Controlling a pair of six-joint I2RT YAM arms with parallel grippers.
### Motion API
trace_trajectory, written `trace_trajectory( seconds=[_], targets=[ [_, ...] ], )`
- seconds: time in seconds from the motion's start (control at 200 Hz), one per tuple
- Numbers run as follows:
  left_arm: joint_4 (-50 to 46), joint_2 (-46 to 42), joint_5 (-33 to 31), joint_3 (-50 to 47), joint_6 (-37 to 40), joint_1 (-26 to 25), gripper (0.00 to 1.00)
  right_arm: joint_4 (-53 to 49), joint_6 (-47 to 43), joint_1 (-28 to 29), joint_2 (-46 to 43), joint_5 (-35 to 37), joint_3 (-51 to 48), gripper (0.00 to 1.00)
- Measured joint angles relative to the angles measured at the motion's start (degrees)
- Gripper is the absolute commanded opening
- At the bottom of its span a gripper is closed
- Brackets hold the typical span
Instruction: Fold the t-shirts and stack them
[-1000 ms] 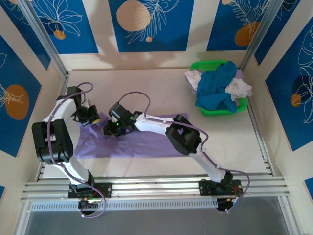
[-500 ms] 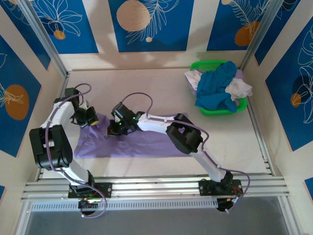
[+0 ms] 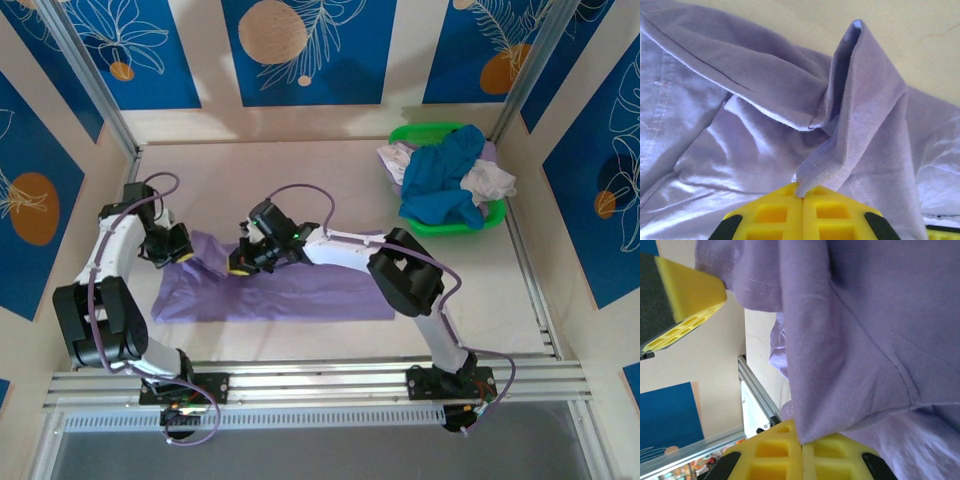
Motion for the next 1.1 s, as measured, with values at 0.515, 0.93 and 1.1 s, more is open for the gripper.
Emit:
trace_trajectory(
  seconds=[0.515, 0.93, 1.1],
  targets=[
    [-11.69, -10.75, -3.39, -4.57, -0.07, 0.31, 0.0, -3.93, 0.35, -1.75, -0.26, -10.08, -1.81, 0.0],
    [-15.54, -16.2, -2.08, -13.97, -1.38, 0.44, 0.0, -13.68, -4.68, -2.71, -2.29, -11.91, -2.38, 0.0],
    [-16.57, -17.7, -1.25, -15.1, -1.77, 0.46, 0.1, -16.39, -6.38, -3.34, -2.62, -12.41, -2.6, 0.0]
  ],
)
